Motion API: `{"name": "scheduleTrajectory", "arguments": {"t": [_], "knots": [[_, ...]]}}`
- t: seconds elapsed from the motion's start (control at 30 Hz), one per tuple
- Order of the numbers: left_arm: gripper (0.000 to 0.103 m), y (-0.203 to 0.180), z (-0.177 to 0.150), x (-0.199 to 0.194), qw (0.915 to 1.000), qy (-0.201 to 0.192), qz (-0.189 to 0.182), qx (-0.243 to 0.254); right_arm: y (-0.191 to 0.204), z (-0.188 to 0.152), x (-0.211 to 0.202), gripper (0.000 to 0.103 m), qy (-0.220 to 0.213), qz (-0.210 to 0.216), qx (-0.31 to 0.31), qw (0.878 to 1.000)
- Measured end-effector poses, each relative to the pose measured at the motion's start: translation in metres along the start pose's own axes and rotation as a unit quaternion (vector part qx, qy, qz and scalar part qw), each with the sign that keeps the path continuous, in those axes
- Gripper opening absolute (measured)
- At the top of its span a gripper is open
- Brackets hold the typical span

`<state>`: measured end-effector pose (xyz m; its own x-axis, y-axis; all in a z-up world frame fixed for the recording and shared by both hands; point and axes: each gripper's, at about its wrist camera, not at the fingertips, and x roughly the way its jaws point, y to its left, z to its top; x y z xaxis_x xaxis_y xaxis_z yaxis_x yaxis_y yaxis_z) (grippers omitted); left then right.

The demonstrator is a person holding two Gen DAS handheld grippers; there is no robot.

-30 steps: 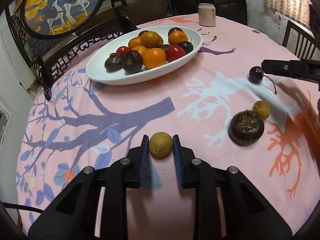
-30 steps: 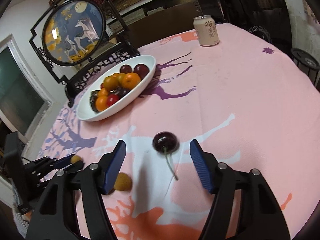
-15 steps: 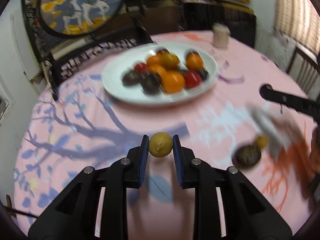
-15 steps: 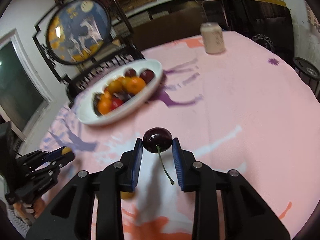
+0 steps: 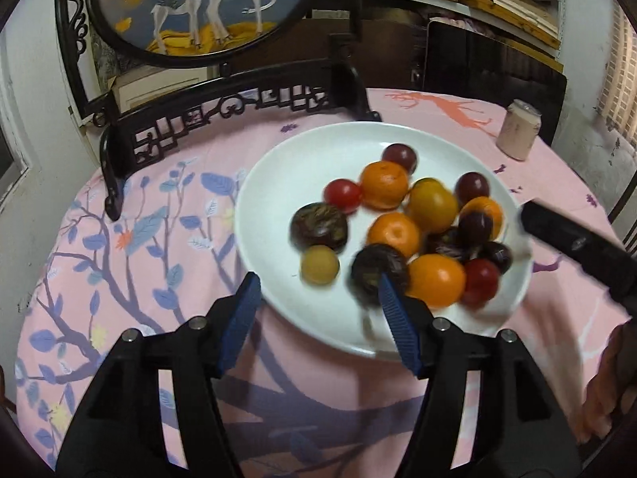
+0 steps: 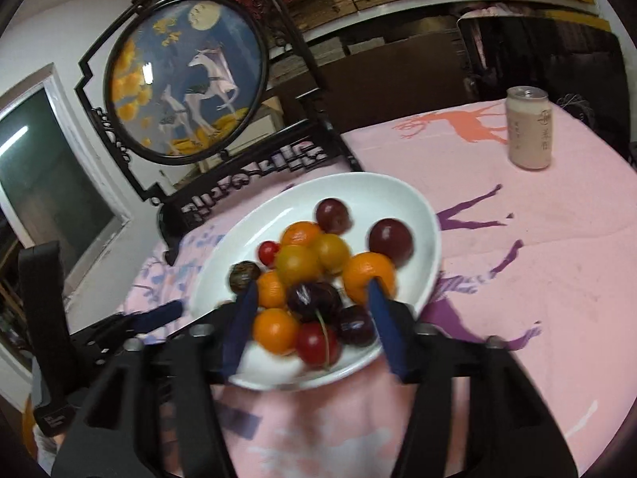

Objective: Organize fruits
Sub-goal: 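Release the small yellow fruit and cherry into the white plate, then grasp a dark brown fruit with the left tool while the right tool grasps a small yellow fruit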

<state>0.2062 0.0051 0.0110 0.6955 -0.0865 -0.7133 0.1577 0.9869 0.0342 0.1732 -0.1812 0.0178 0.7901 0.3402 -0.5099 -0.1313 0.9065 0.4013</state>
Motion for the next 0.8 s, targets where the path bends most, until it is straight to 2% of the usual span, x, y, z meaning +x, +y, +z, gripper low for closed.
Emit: {"name": "scheduleTrajectory", "arguments": {"t": [0.07,0.13,0.23,0.3,0.47,0.6,0.8], "knots": [[0.073,0.004,0.000,-0.001,1.0000,0.000,0.003,-0.008,-0.003,0.000,-0.004,0.059,0.002,0.001,0.004,1.000],[0.088,0.005,-0.003,-0.006,0.9998,-0.005,0.010,-0.013,-0.004,-0.003,-0.011,0.059,0.010,0.001,0.010,1.000],[0.092,0.001,-0.013,-0.016,0.9993,-0.016,0.032,0.006,-0.012,-0.011,-0.022,0.061,0.034,-0.005,0.036,0.999],[0.097,-0.006,-0.023,-0.024,0.9984,-0.024,0.046,0.024,-0.018,-0.017,-0.034,0.063,0.031,0.001,0.053,0.998],[0.099,-0.021,-0.048,-0.033,0.9969,-0.012,0.053,0.056,-0.022,-0.044,-0.065,0.075,0.033,-0.005,0.055,0.998],[0.101,-0.035,-0.066,-0.045,0.9921,-0.019,0.080,0.095,-0.020,-0.062,-0.081,0.075,0.044,-0.004,0.044,0.998],[0.101,-0.032,-0.078,-0.061,0.9922,-0.022,0.087,0.086,-0.018,-0.079,-0.100,0.078,0.040,-0.015,0.034,0.999]]}}
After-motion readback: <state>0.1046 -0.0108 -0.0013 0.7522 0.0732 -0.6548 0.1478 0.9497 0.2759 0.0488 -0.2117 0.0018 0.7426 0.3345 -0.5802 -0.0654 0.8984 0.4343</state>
